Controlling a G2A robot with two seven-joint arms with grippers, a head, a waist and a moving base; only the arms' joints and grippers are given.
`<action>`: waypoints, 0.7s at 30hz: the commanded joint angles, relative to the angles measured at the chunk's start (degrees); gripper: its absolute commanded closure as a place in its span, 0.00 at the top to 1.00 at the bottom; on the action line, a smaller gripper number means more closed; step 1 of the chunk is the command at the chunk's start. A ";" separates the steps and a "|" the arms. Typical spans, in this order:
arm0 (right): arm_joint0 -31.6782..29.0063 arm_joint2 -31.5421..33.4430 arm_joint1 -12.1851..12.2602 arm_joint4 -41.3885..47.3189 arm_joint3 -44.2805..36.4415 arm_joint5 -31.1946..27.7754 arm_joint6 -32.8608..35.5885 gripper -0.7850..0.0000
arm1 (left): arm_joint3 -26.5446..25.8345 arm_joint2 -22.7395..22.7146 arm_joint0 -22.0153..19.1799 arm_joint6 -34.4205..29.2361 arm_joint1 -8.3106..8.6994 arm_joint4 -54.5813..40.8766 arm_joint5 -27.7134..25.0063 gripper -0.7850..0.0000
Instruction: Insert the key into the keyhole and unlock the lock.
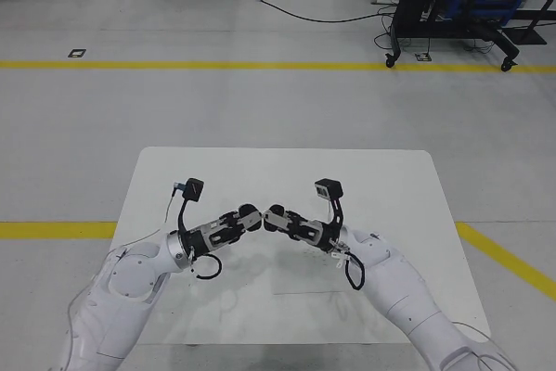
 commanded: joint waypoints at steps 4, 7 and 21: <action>0.01 -0.05 0.01 0.08 0.00 0.00 0.00 1.00 | -0.62 -2.78 1.52 4.00 0.21 -0.23 -3.02 0.00; 0.01 -0.05 0.01 0.08 0.00 0.00 0.00 1.00 | -1.10 -5.14 2.82 6.30 0.44 0.87 -4.15 0.00; -0.08 1.58 0.57 -2.39 -1.25 2.26 -0.99 1.00 | -1.76 -3.93 3.16 3.16 0.56 1.57 -0.45 0.00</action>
